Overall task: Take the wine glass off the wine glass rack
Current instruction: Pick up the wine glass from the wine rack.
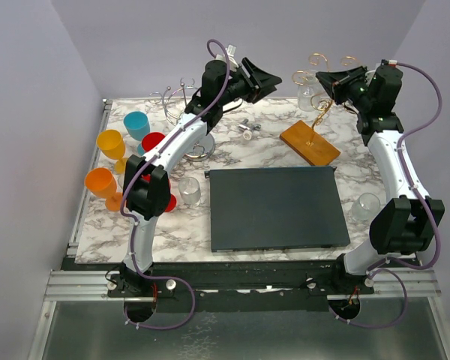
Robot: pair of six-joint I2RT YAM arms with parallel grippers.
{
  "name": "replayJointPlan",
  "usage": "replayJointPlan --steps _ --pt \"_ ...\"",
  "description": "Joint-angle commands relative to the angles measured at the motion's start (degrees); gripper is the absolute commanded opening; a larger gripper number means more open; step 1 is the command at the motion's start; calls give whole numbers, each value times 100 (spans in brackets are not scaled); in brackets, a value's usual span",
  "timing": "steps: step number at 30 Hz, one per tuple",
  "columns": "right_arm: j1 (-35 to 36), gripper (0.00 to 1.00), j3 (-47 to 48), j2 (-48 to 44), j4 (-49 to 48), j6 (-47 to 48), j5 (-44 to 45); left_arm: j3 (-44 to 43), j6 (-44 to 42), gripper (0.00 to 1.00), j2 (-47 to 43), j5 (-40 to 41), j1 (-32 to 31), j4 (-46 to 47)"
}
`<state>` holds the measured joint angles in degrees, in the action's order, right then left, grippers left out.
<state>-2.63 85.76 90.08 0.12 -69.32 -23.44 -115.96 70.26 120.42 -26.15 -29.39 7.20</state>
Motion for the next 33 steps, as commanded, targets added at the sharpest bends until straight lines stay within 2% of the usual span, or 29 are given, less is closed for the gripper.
replayJointPlan --steps 1,15,19,33 --pt "-20 0 244 -160 -52 67 -358 77 -118 52 -323 -153 -14 108" --pt "-18 1 359 -39 193 168 -636 97 -100 52 -313 -198 -7 124" --pt "-18 1 562 70 321 226 -860 187 -141 55 -401 -224 3 125" --pt "48 0 642 44 401 99 -1239 1023 -195 63 -927 -163 38 354"
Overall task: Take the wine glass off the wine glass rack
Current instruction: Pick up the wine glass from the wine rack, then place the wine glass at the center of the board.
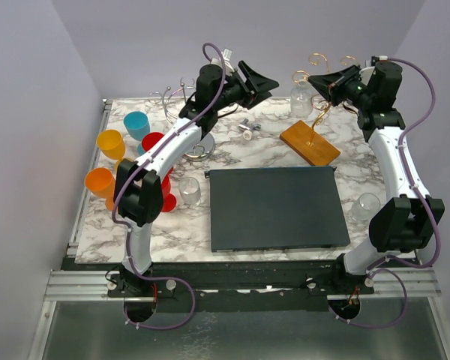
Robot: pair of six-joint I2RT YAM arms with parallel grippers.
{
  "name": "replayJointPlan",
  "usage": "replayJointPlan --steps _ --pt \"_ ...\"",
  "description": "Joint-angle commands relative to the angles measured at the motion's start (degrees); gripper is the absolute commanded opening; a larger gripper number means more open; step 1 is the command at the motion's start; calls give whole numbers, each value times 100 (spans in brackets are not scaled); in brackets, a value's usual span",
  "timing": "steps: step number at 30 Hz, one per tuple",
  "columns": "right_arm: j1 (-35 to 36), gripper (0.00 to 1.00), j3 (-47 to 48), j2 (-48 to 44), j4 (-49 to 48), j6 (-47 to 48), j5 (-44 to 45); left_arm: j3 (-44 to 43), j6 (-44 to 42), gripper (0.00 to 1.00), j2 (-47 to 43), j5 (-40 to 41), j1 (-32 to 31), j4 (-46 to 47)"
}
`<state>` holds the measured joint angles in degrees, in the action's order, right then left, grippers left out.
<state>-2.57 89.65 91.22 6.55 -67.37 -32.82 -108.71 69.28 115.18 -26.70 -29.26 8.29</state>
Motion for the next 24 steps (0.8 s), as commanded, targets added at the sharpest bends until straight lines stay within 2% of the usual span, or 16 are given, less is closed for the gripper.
replayJointPlan --steps 1,8,18,24 --pt "50 1 255 -74 -265 -128 -328 358 -102 63 -446 -108 25 251" --pt "146 1 236 -39 -408 -367 -484 876 -73 69 -828 -33 77 430" --pt "256 1 296 10 -602 -709 -480 1493 104 70 -1125 -75 126 756" --pt "497 1 410 98 -924 -1164 -464 1691 146 80 -1320 -33 165 923"
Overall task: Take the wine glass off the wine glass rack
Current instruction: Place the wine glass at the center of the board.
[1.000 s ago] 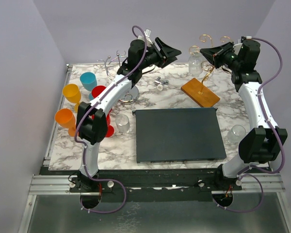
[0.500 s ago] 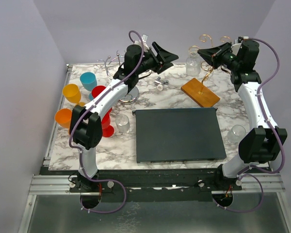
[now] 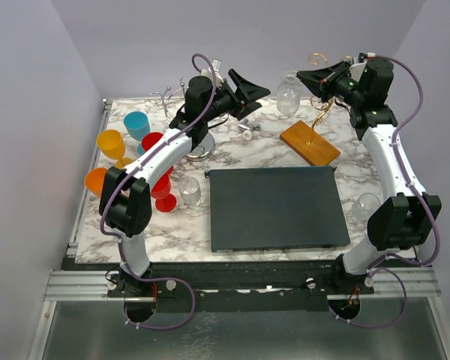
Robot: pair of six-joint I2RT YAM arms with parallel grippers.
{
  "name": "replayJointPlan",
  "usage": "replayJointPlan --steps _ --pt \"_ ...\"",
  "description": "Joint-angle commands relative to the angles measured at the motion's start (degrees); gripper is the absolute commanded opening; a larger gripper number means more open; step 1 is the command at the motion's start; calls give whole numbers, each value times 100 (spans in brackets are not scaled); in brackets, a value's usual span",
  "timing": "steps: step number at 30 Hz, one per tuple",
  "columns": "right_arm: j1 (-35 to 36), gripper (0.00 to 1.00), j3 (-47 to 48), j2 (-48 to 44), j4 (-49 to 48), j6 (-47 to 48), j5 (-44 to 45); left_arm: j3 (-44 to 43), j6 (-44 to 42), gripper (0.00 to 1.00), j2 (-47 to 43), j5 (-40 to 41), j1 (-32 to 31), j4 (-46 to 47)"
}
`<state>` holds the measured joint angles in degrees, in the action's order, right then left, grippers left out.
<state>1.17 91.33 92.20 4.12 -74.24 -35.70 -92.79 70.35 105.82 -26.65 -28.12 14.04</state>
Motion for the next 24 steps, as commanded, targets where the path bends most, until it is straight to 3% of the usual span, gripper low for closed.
replayJointPlan --steps 1,11,24 --pt "138 1 208 -16 -771 -574 -157 125 57 82 -412 -37 55 381" --pt "318 1 184 -28 -1483 -1564 -86 789 778 89 -710 107 115 1819" --pt "575 1 637 40 -1630 -2007 -8 1110 919 89 -956 324 123 2087"
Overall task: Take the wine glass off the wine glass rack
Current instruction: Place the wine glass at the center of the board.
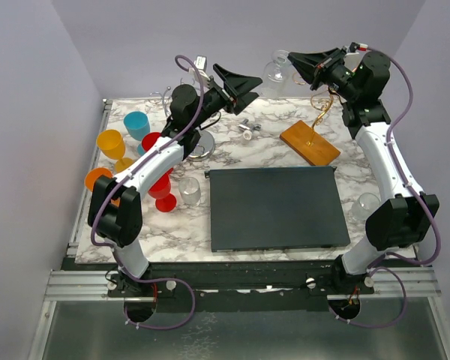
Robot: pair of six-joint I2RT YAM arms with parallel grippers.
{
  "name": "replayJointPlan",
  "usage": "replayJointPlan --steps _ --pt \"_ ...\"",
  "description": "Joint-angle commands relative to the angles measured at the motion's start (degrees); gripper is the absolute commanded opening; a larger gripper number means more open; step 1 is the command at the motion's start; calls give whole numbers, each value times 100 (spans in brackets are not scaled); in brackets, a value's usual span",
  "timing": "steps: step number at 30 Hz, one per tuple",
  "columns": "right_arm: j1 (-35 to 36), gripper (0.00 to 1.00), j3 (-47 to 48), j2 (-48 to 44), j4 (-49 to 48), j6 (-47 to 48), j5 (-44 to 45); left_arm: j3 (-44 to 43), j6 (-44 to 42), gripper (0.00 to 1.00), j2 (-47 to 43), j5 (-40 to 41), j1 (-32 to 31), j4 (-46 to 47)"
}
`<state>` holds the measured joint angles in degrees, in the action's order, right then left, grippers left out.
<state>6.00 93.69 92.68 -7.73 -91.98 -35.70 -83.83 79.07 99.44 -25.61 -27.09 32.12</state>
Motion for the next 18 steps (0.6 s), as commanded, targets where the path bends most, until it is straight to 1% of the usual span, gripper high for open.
replayJointPlan --steps 1,7,15,18 --pt "107 1 441 -7 -428 -224 1 242 41 89 -342 244 20 277" --pt "273 1 469 16 -468 -283 50 181 148 89 -247 198 20 452" --pt "436 1 375 67 -783 -559 46 242 829 87 38 16 20 1830" --pt "444 1 357 22 -785 -554 50 347 982 83 47 36 20 2195"
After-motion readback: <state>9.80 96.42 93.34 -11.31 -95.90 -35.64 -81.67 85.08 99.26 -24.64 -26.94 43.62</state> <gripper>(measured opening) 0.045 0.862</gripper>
